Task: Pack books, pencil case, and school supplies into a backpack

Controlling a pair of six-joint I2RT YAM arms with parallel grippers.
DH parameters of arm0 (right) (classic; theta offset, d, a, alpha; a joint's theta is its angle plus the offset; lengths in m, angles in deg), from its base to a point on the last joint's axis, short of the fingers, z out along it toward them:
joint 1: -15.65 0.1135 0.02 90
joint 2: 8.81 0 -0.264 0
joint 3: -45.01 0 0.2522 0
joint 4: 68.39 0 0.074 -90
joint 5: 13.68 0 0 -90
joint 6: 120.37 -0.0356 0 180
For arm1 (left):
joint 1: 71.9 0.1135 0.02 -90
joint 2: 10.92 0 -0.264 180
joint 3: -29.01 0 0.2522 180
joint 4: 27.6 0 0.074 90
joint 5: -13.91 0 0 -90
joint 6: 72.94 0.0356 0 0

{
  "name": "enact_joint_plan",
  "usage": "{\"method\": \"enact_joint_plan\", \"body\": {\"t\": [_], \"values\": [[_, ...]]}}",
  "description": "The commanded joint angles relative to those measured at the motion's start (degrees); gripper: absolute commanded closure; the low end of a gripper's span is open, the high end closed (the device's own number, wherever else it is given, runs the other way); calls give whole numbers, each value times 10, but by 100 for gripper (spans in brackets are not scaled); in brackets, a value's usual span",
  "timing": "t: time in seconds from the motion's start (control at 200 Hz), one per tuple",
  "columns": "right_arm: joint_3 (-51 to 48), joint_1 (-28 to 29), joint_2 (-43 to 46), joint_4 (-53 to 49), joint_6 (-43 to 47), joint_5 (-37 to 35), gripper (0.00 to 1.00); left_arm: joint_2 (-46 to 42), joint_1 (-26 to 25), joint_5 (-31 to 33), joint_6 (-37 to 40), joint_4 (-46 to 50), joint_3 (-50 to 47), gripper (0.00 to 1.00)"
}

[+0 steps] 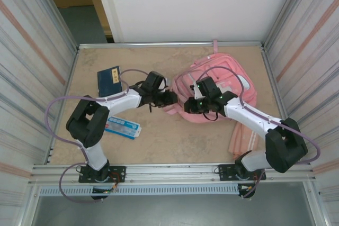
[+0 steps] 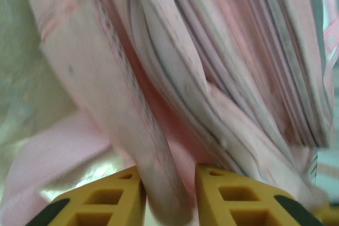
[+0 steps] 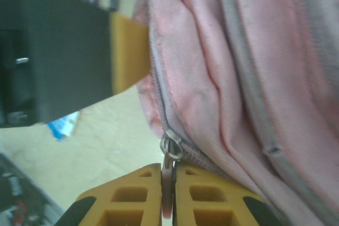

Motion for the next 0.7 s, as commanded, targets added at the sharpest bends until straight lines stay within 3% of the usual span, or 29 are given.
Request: {"method": "enact_joint_plan", "body": {"t": [0.0,0.15,0.316,0.446,0.697], "values": [[-49,6,3,86,20,-9,90,-43,7,-75,20,-50,-39,67],[-40,35,-29,89,25,-9,88,-48,7,-100,26,-55,-80,66],[-13,55,-36,53,41,-19,70,-98,0,-66,44,-39,-113,66],[-7,55,9,2,64,-48,62,-140,-32,-10,87,-36,-124,65],[-57,16,124,-12,106,-117,52,-127,-64,4,172,-11,-77,61]]}}
